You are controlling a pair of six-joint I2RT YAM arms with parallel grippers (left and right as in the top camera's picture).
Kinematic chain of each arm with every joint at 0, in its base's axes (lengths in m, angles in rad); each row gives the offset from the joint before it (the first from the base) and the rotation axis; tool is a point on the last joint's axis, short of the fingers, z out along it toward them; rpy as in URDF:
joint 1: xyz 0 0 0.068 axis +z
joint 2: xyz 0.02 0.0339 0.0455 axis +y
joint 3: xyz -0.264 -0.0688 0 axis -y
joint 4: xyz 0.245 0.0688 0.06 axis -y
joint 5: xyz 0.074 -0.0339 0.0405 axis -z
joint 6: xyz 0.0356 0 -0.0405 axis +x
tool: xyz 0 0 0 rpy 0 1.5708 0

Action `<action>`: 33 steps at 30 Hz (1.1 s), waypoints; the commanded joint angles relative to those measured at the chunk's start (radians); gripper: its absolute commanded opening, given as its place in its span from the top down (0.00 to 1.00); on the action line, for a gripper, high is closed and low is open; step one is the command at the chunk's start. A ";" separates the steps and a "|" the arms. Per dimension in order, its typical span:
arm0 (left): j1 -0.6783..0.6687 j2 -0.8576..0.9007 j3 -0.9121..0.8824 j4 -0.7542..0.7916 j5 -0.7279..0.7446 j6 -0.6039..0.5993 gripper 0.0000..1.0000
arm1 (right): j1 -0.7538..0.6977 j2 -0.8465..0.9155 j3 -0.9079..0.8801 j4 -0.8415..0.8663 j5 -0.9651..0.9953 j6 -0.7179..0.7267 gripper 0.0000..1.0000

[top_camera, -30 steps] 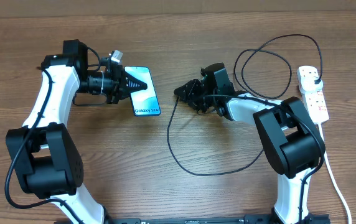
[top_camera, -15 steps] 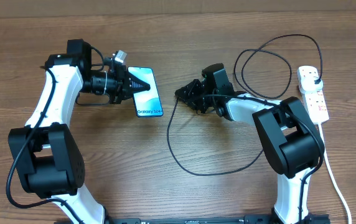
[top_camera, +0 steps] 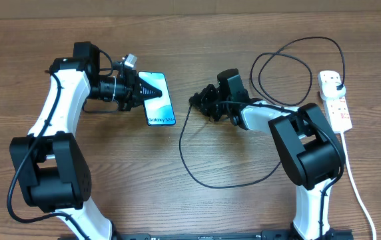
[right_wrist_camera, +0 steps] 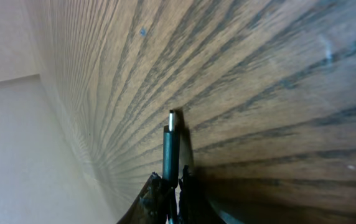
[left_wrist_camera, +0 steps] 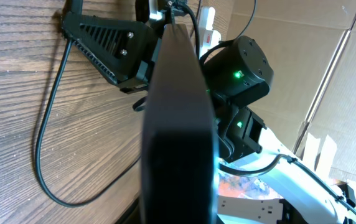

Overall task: Plug charger to phone and switch on socket
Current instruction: 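Lower and close the right gripper on the cable plug, then lift the plug with the right gripper toward the phone's bottom port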

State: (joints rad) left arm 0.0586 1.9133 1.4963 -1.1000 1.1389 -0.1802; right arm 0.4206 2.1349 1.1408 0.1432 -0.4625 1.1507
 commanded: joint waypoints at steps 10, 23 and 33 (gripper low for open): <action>-0.007 -0.015 0.004 0.000 0.006 -0.011 0.96 | -0.076 0.001 0.006 -0.027 -0.230 -0.275 0.96; -0.007 -0.015 0.004 0.000 0.168 0.095 0.96 | -0.162 -0.415 0.006 -0.460 -0.349 -0.749 0.96; -0.007 -0.015 0.004 0.001 0.365 0.212 0.96 | -0.161 -0.700 0.004 -0.671 -0.456 -0.854 0.96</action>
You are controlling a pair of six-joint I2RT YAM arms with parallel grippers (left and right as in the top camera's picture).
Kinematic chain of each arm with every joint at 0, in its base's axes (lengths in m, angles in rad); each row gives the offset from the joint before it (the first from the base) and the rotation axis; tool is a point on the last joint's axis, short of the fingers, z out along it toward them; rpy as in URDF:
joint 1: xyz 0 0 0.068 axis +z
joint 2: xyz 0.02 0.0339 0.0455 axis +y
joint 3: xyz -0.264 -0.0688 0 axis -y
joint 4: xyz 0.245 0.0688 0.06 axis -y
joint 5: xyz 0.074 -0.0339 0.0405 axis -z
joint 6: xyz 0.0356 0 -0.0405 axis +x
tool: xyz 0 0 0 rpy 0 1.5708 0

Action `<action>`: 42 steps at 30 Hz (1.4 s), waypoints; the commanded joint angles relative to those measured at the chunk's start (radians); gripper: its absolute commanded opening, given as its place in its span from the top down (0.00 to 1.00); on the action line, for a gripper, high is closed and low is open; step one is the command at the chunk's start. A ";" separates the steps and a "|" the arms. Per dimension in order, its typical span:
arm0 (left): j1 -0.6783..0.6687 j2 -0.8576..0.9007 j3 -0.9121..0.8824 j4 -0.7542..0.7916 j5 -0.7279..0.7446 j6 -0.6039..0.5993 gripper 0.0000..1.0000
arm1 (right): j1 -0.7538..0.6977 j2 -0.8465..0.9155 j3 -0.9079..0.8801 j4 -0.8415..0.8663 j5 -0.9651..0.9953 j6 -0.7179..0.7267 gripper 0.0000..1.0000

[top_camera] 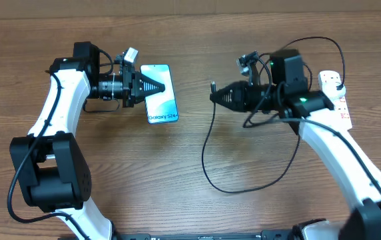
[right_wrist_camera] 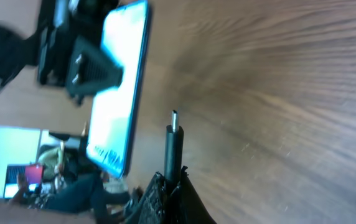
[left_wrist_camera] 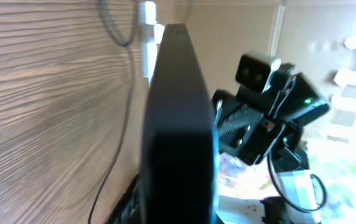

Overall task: Plug charger to phone and switch on socket
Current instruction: 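Lift the plug with the right gripper toward the phone's bottom port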

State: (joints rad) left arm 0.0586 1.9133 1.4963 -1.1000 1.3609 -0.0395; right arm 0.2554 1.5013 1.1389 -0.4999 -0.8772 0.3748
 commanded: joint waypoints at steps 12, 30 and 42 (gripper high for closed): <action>-0.007 -0.015 0.005 0.034 0.220 0.065 0.96 | 0.071 -0.237 -0.119 -0.012 -0.138 0.009 0.96; -0.007 -0.016 0.005 0.326 0.220 -0.309 0.96 | 0.261 -0.196 -0.191 0.374 0.012 0.338 0.96; -0.008 -0.016 0.006 0.536 0.220 -0.538 0.96 | 0.283 -0.085 -0.191 0.509 -0.034 0.389 0.96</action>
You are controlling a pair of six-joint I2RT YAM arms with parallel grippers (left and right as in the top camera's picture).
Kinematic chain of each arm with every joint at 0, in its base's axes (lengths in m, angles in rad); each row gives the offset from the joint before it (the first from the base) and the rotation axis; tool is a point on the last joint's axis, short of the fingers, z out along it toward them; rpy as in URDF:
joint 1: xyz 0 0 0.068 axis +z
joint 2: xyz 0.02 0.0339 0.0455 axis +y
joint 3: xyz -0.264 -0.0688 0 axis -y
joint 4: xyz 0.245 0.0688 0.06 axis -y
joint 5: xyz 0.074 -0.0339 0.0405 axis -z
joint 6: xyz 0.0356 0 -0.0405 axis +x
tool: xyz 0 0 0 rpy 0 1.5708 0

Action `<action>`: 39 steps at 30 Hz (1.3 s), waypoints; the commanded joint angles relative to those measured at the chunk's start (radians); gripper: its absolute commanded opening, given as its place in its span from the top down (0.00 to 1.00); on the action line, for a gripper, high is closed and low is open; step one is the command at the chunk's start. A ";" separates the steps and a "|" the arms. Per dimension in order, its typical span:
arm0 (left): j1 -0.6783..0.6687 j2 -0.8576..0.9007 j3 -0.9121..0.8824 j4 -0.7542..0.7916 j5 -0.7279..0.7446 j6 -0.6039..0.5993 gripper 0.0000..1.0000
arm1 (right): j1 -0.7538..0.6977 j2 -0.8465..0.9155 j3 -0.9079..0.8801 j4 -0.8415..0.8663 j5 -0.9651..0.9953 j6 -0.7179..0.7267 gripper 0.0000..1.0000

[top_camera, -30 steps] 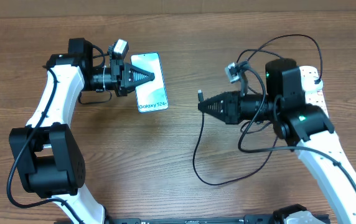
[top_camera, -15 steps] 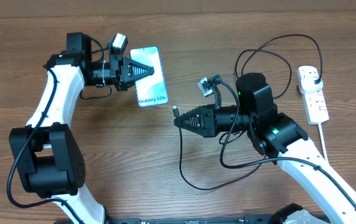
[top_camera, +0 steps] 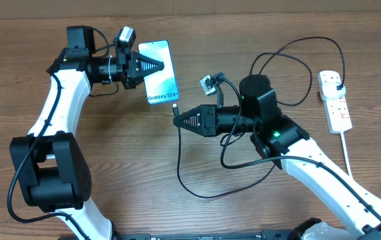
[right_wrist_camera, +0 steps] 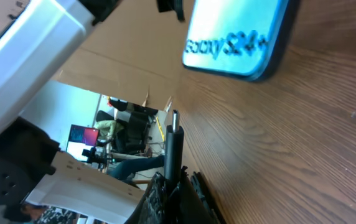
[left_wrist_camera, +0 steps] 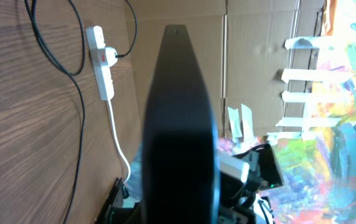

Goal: Plug charger to phone and switch on socket

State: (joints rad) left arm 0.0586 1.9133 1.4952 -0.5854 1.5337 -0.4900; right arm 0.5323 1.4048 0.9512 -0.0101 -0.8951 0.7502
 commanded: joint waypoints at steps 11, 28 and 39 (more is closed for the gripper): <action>-0.055 -0.016 0.007 0.307 0.047 -0.325 0.96 | 0.006 0.045 -0.003 0.119 -0.016 0.073 0.96; -0.061 -0.016 0.007 0.590 0.043 -0.615 0.96 | -0.029 0.047 -0.003 0.168 0.024 0.118 0.96; -0.061 -0.016 0.007 0.591 0.027 -0.618 0.96 | -0.028 0.059 -0.003 0.243 0.042 0.198 0.96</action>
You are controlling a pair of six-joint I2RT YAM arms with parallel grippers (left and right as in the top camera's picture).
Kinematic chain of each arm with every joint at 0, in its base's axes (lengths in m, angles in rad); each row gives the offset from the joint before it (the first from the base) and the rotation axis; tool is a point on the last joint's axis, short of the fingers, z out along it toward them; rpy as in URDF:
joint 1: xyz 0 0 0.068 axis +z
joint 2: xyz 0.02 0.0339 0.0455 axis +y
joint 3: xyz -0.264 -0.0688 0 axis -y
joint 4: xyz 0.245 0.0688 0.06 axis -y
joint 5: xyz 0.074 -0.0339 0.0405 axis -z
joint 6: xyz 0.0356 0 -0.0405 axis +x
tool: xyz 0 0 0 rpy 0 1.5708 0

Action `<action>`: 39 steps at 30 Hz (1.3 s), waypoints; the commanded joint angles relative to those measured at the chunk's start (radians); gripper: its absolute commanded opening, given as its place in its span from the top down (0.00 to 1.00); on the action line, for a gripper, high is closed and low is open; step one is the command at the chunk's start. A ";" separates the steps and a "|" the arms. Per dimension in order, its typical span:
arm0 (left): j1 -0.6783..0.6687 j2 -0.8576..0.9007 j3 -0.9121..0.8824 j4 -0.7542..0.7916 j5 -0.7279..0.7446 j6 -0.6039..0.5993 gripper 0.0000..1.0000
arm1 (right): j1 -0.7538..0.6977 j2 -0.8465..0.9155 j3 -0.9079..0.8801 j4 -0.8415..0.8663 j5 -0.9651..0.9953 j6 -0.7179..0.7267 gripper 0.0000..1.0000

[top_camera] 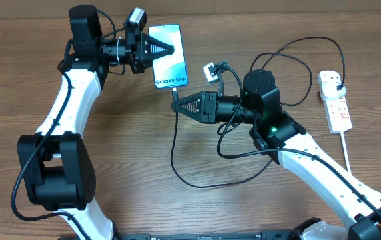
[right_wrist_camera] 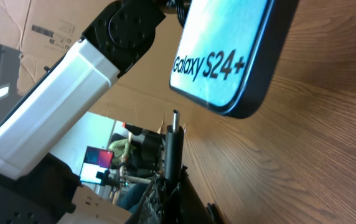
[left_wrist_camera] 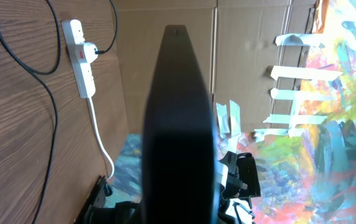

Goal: Plug charger to phone and switch on socket

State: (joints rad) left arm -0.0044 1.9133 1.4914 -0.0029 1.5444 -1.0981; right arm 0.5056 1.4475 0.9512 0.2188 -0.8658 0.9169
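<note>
The phone (top_camera: 169,57) with its lit "Galaxy S24+" screen is held up off the table, my left gripper (top_camera: 152,48) shut on its upper part. In the left wrist view the phone (left_wrist_camera: 178,124) shows edge-on as a dark slab. My right gripper (top_camera: 185,105) is shut on the black charger plug (right_wrist_camera: 173,146), whose metal tip points up just below and left of the phone's bottom edge (right_wrist_camera: 228,56). The black cable (top_camera: 177,157) trails from the plug to the white socket strip (top_camera: 334,100) at the far right.
The cable loops over the wooden table (top_camera: 110,173) in front of and behind my right arm. The socket strip's white lead (top_camera: 358,193) runs down the right edge. Cardboard walls (left_wrist_camera: 165,37) stand beyond the table.
My left gripper has lifted the phone higher and further right. My right gripper with the plug has edged up, so the plug tip now sits just under the phone's bottom edge.
First my left gripper held the phone low at left and my right gripper held the plug by the table's middle. Then the right arm stood further right, plug aimed at the phone. Later both hands were raised and closer; now plug and phone nearly meet.
</note>
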 commanded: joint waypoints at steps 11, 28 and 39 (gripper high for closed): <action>0.002 -0.016 0.011 0.023 0.015 -0.009 0.96 | 0.004 0.035 -0.003 0.040 0.008 0.056 0.96; 0.002 -0.016 0.011 0.031 -0.002 -0.009 0.96 | 0.005 0.035 -0.003 0.038 -0.007 0.056 0.96; 0.002 -0.016 0.011 0.038 -0.002 -0.006 0.96 | 0.005 0.035 -0.003 0.038 -0.011 0.056 0.96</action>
State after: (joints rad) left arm -0.0044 1.9133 1.4914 0.0246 1.5330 -1.1007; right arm 0.5060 1.4834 0.9512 0.2474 -0.8650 0.9684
